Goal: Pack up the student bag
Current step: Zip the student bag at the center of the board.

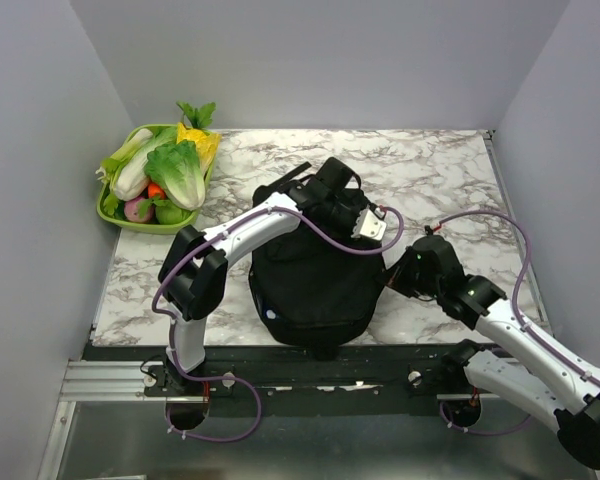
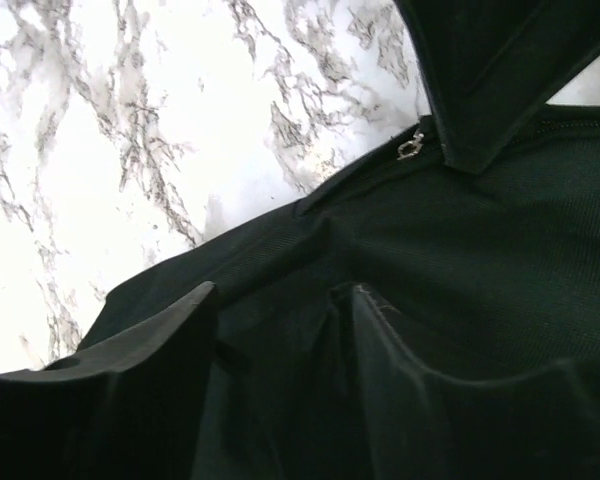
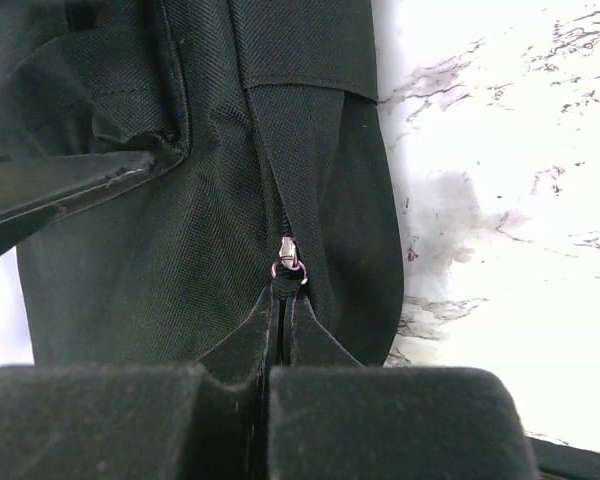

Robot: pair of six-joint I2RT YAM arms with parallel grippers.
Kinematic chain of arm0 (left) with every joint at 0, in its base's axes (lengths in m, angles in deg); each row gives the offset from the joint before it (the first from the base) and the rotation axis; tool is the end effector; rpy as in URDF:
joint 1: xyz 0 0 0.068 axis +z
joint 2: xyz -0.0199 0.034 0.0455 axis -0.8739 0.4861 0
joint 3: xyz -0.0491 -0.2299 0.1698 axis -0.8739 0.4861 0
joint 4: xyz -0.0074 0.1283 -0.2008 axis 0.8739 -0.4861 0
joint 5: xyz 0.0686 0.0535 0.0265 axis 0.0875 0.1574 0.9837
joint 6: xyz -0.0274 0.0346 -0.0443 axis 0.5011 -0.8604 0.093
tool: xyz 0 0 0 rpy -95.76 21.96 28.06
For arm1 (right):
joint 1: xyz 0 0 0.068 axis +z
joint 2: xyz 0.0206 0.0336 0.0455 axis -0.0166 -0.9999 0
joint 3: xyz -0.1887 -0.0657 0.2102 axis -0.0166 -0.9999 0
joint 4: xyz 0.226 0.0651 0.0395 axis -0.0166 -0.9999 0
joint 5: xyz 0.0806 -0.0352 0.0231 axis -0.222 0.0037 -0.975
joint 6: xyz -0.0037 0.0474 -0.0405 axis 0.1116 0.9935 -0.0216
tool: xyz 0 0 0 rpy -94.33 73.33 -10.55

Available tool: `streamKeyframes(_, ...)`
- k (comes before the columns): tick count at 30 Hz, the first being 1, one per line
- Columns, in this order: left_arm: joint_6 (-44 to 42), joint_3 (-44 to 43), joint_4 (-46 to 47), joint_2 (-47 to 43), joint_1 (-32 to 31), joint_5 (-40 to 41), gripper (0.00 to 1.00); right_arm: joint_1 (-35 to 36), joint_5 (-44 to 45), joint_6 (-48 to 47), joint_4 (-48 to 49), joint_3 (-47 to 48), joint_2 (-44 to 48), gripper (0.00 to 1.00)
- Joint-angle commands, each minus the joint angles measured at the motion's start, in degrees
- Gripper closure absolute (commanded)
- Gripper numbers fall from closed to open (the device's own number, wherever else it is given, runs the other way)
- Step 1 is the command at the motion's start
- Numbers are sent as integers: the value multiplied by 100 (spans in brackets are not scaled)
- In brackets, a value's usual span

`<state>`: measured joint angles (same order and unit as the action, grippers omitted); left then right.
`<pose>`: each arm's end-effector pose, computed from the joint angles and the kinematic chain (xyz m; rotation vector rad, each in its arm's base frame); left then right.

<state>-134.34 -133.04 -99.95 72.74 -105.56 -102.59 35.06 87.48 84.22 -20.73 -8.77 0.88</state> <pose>0.2709 -0.3139 0.2902 1.9603 1.1609 -0.8067 0.1244 0.0813 0.2487 0.4613 2.3618 0.7143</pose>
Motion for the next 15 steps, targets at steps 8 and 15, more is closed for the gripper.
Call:
streamKeyframes(8, -709, -422, -334, 270, -571, -226, 32, 8, -597, -148, -318, -334, 974, 99)
streamKeyframes(15, -1912, -1360, -2109, 1034, -730, -69, 39, 8, -553, -156, -697, -449, 1257, 99)
